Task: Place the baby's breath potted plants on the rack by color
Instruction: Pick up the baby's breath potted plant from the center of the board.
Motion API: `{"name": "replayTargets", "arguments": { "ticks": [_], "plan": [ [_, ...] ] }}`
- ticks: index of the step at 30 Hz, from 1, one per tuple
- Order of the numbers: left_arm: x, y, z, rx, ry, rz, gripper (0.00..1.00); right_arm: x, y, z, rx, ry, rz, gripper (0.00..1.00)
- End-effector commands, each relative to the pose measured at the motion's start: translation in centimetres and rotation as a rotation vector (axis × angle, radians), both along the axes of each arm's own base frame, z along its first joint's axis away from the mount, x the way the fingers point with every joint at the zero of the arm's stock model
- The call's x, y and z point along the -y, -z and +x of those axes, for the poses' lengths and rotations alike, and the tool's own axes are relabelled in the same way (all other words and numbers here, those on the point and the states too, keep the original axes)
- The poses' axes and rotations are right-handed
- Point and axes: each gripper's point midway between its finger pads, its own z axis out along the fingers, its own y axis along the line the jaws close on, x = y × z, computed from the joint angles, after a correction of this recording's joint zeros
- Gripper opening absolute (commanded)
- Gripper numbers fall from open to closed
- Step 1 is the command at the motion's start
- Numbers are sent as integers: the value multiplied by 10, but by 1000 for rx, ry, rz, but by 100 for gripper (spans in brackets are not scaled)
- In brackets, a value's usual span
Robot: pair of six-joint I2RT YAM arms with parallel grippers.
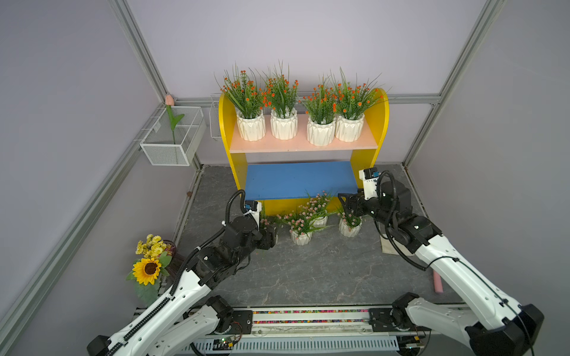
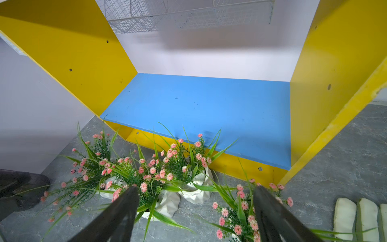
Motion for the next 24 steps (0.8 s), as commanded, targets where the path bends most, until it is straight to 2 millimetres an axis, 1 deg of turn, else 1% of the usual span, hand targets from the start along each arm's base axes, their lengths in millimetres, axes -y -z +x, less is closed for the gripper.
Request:
{"name": "replayTargets", "arguments": {
  "ticks": [1,6,11,12,13,16,19,20,24],
  "plan": [
    [-5,-1,5,25,-27,16,70,2,6,-9,-11,2,4,88],
    [-8,-1,6,32,-43,18,71,6,19,-21,-45,4,-15,88],
    [-6,8,6,20,-42,19,71,13,44,-41,-98,9,-36,88],
    [-7,10,6,15,-46,20,70,15,44,-44,-100,14,-38,88],
    [-9,14,6,3,-57,28,70,17,58,-49,-127,15,-52,88],
    [-22,23,4,-17,-110,57,69,14,72,-58,-160,-5,-43,88],
    [-38,30,-2,-40,-173,76,67,5,87,-67,-200,-40,-44,88],
    [-45,26,-6,-31,-189,59,66,2,92,-69,-212,-51,-49,88],
    [-67,29,-19,-43,-268,27,64,-16,104,-80,-238,-107,-42,88]
  ]
}}
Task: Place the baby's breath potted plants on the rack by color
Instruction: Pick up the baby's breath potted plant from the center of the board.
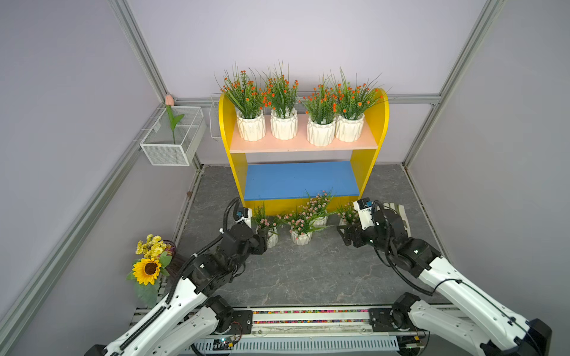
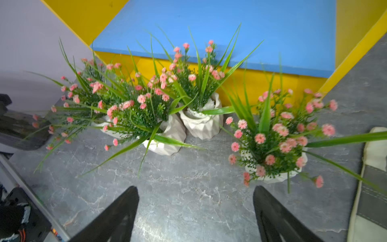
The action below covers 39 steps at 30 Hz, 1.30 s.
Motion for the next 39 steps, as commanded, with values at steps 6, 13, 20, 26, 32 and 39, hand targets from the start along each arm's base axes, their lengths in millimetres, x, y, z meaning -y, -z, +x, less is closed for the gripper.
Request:
{"name": "replayTargets", "arguments": {
  "ticks": [6,13,20,26,32,39],
  "plan": [
    [-44,32,-22,-80,-189,-34,62,-32,27,-23,-60,-77,55,89],
    [-43,81,-24,-208,-266,-52,58,-40,25,-32,-54,-101,81,89],
    [-42,101,-3,-267,-292,-86,56,-37,21,-38,-40,-108,107,88],
    [-45,91,23,-258,-276,-113,52,-35,25,-38,-43,-99,95,88],
    [-41,85,37,-292,-245,-67,44,-36,25,-37,-44,-95,94,88],
    [-33,84,45,-289,-209,-66,42,-36,24,-35,-40,-89,92,88]
  ]
}}
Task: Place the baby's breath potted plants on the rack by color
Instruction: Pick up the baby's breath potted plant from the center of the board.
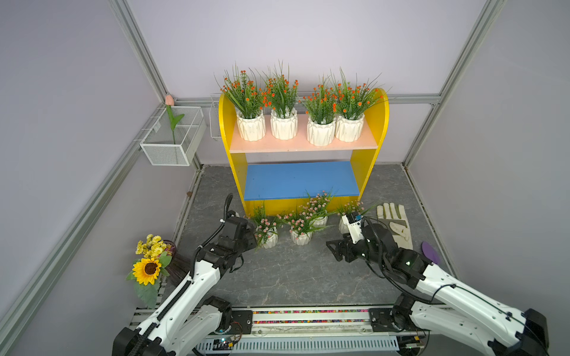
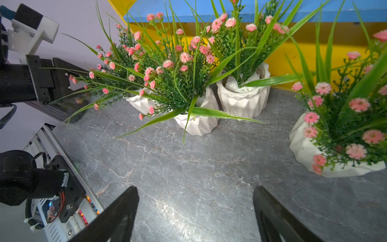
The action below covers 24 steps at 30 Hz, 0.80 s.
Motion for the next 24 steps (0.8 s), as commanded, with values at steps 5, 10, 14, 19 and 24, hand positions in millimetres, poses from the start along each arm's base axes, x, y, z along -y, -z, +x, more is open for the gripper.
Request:
{"name": "replayTargets", "arguments": {
  "ticks": [5,10,14,19,24],
  "plan": [
    [12,-6,13,-1,63,6,37,-4,3,3,-3,10,8,88],
    [18,-5,19,-9,91,12,34,-2,3,3,1,18,7,88],
    [23,1,23,-35,115,15,34,-1,4,3,-1,20,3,88],
    [26,7,26,-71,137,38,34,0,5,3,-2,24,-1,88],
    [28,12,29,-88,152,51,33,1,6,4,2,32,-8,88]
  ]
}}
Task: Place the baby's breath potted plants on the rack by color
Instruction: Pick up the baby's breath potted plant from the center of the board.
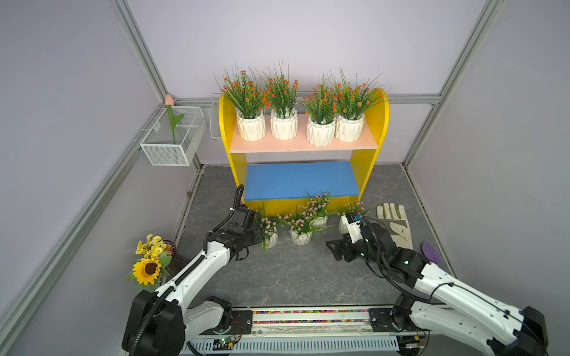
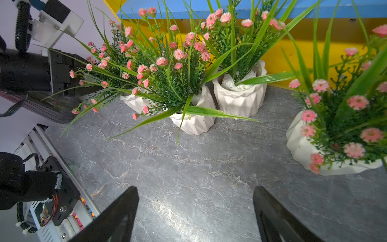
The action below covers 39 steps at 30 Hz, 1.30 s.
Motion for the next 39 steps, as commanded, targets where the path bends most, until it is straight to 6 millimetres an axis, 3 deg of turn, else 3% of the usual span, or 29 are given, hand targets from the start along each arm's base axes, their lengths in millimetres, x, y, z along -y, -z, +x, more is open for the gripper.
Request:
{"name": "replayTargets", "arguments": {
  "ticks": [1,21,32,39],
  "plan": [
    [3,-6,7,10,22,7,33,0,3,1,5,15,10,88],
    [4,23,5,-95,52,50,24,-7,3,-2,6,-24,31,88],
    [1,18,4,-86,47,67,5,-11,6,-4,1,-51,38,88],
    [-2,13,3,-75,44,71,0,-15,6,-5,-2,-68,41,88]
  ]
}}
